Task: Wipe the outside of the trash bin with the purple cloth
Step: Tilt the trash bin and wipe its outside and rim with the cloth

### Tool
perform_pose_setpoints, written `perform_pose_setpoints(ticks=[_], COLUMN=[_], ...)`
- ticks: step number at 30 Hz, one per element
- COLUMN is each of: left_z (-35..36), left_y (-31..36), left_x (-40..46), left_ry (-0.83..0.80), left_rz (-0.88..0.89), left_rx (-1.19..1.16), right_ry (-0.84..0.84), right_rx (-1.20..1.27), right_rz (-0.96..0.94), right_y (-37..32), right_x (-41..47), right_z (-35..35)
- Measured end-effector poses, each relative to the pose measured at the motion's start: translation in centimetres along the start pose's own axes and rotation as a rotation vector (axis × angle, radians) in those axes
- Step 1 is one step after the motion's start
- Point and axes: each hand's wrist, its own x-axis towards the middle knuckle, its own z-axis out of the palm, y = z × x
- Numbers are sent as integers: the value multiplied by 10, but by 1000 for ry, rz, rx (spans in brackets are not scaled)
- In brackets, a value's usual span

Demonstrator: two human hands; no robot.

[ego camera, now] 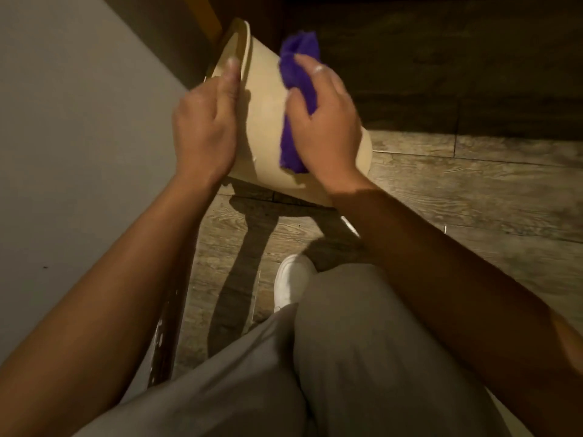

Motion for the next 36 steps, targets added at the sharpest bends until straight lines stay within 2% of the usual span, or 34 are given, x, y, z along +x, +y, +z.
perform_pose_setpoints(ticks=[3,5,7,10,11,13,15,19,20,22,26,28,30,33,36], left_z=[-1,1,1,1,1,1,1,1,2,3,5,6,6,4,2], left_y=[-8,-3,1,2,2,1,-4,-5,-3,1,10,12,8,-2,-7], left_x=[-10,-10,-5,1,0,-2,-5,-11,-11,-7,12,17,18,16,13], left_ry=[-13,-35,-65,-98,-103,-105,-98,-94,-102,-118,-133,-118,-104,-64,-41], left_rz=[10,28,40,62,82,110,99,88,85,60,20,28,12,-49,-71], left_rx=[45,76,88,84,94,98,82,61,71,58,-5,-31,-26,21,18], right_ry=[-93,-156,-141,-132,-125,-99,-79,-117,-129,-109,-132,-103,-64,-32,-36], right_rx=[-50,8,54,141,122,70,36,87,107,118,123,35,-66,-123,-81], right_rz=[371,469,331,-31,-105,-139,-20,520,572,472,-65,-152,-160,24,409], right_y=[46,55,37,-8,-15,-11,14,69,72,55,-21,-36,-23,29,72], right_x=[21,25,22,9,5,-1,-1,14,16,13,-14,-25,-26,-18,-3], right_z=[-20,-34,-35,-21,-15,-11,-16,-38,-41,-39,-11,1,-1,-16,-33])
